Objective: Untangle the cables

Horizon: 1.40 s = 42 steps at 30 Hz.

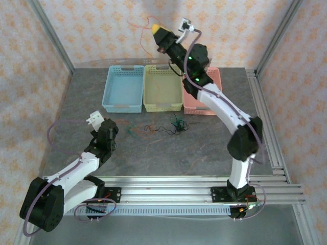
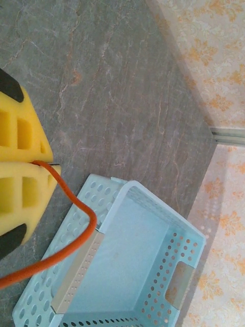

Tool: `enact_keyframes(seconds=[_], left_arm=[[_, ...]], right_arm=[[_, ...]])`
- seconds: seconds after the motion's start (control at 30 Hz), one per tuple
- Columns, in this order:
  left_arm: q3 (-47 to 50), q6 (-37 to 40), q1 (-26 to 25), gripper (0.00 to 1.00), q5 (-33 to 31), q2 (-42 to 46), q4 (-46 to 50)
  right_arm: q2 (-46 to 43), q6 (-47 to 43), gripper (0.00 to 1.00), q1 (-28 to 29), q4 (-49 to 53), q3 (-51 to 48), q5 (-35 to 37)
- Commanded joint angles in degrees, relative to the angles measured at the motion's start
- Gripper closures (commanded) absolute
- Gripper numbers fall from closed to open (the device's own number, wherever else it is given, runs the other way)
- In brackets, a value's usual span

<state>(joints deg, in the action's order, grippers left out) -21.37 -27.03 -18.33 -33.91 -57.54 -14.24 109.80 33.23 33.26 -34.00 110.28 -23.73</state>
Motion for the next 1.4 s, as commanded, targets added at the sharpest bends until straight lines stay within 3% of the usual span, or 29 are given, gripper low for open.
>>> enact_keyframes(seconds=[0.0, 0.13, 0.23, 0.63, 0.73, 1.13, 1.37], left_arm=[[-0.51, -0.66, 0.5, 1.0, -0.98, -0.21, 0.58], [-0.65, -0.66, 0.49, 1.0, -0.84, -0.51, 0.53], [-0.65, -0.66, 0.49, 1.0, -0.83, -0.47, 0.64], [-0.7, -0.57, 0.49, 1.0, -0.81, -0.65, 0.63], [-0.7, -0.66, 0.49, 1.0, -0.89, -0.64, 0.7], [-0.85, -0.58, 0.5, 1.0, -0.54, -0.99, 0.54], [-0.98, -0.56, 0.49, 1.0, -0.46, -1.16, 0.57]], right_arm=[[7.4, 4.13, 1.0, 0.71, -5.32, 13.36, -1.93], [16.37, 4.4, 1.0, 1.45, 0.49, 32.16, -3.03], [20.42, 5.02, 1.0, 1.48, -0.54, 40.61, -0.79], [30.09, 1.92, 1.0, 2.16, -10.0, 44.38, 9.35], [33.08, 1.54, 1.0, 2.25, -12.35, 41.32, 8.04], [37.92, -0.39, 1.0, 4.63, -25.53, 4.16, 4.45], [36.04, -3.36, 1.0, 4.62, -21.62, 1.62, 3.41]])
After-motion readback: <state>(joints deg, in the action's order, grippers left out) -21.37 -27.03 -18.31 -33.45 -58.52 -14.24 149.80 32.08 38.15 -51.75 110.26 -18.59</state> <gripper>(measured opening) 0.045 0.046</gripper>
